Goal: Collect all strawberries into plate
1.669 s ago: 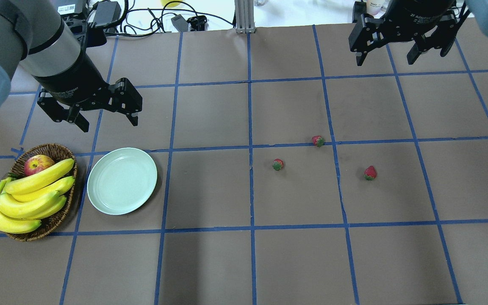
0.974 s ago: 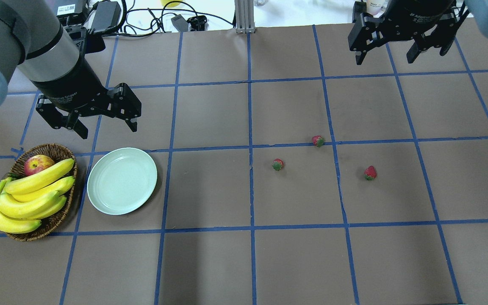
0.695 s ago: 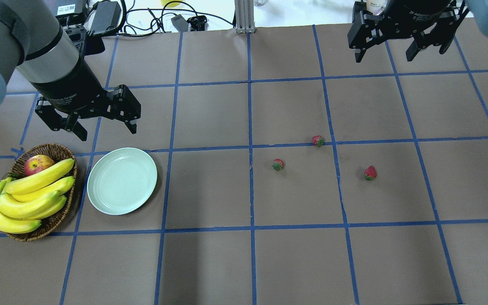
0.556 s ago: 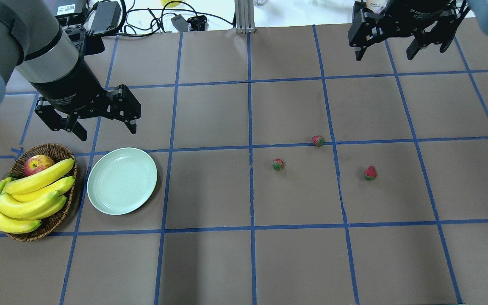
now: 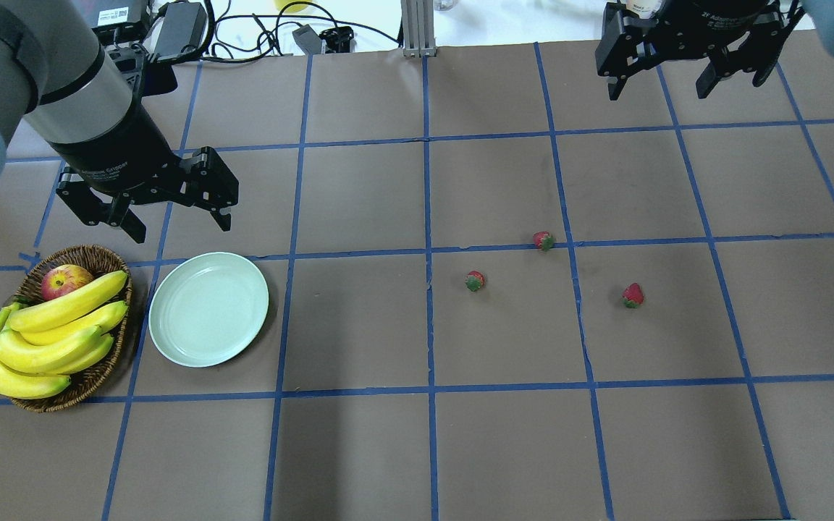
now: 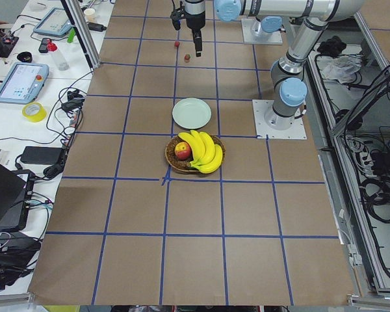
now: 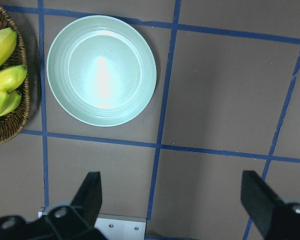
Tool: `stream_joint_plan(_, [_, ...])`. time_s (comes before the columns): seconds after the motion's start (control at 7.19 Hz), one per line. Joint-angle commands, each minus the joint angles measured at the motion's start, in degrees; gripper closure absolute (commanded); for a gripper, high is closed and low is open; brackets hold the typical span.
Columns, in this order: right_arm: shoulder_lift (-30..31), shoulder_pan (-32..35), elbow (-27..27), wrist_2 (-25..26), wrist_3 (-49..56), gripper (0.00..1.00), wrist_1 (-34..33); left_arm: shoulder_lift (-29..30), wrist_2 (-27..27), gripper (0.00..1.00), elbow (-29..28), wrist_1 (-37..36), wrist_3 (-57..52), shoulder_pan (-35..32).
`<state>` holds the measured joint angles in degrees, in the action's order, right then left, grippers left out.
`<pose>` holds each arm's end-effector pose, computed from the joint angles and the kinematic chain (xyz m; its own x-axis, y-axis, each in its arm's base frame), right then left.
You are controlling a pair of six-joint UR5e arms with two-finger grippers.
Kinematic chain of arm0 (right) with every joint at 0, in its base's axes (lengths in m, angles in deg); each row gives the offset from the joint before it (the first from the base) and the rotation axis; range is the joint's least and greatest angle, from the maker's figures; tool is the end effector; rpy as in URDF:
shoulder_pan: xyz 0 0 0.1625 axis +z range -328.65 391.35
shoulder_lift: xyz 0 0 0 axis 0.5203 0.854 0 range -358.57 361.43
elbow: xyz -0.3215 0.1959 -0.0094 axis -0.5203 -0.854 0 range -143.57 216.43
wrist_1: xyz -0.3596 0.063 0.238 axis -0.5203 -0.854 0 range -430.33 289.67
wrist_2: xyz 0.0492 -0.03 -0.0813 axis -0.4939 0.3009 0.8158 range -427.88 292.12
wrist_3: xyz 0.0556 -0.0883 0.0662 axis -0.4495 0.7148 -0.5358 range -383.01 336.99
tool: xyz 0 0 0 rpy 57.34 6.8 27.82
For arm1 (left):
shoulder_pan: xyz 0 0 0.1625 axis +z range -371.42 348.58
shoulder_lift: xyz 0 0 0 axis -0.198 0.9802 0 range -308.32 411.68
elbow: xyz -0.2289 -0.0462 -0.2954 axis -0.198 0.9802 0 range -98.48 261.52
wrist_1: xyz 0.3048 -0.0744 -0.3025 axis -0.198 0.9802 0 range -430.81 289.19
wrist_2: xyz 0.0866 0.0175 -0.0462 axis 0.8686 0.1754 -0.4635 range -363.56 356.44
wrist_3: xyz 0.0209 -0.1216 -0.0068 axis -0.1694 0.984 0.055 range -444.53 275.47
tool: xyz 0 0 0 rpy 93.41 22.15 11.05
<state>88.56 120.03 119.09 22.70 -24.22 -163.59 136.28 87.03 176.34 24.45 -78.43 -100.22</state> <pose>0.1193 -0.5508 0.4619 -0.9989 0.0453 0.0071 0.0440 0.9899 -0.1345 -0.1221 -0.4715 0.4103 -0.9919 -0.1258 -0.0189 -0.1269 0.9887 0.0799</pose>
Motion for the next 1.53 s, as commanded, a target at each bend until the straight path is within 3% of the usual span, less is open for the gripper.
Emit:
stream_joint_plan(0.0, [0.1, -0.3, -0.1, -0.2, 0.4, 0.00, 0.0, -0.1, 0.0, 0.00, 0.1, 0.5, -0.1, -0.1])
stream_joint_plan(0.56, [-0.5, 0.6, 1.3, -0.1, -0.3, 0.00, -0.1, 0.0, 0.1, 0.00, 0.1, 0.5, -0.2, -0.1])
stream_joint_plan(0.83, [-0.8, 3.4, 4.8, -0.1, -8.6, 0.00, -0.5, 0.0, 0.0, 0.00, 0.1, 0.5, -0.2, -0.1])
stream_joint_plan(0.97, [-1.5, 6.7, 8.0, 0.0, -12.2, 0.00, -4.4, 0.0, 0.0, 0.00, 0.1, 0.4, -0.3, -0.1])
stream_joint_plan(1.25, [-2.8, 8.7, 18.4, 0.8, -12.4, 0.00, -20.3, 0.1, -0.1, 0.00, 0.1, 0.1, -0.3, -0.1])
stream_joint_plan(1.39, [-3.6, 9.5, 22.3, -0.2, -15.3, 0.00, -22.0, 0.1, -0.1, 0.00, 0.1, 0.0, -0.3, -0.1])
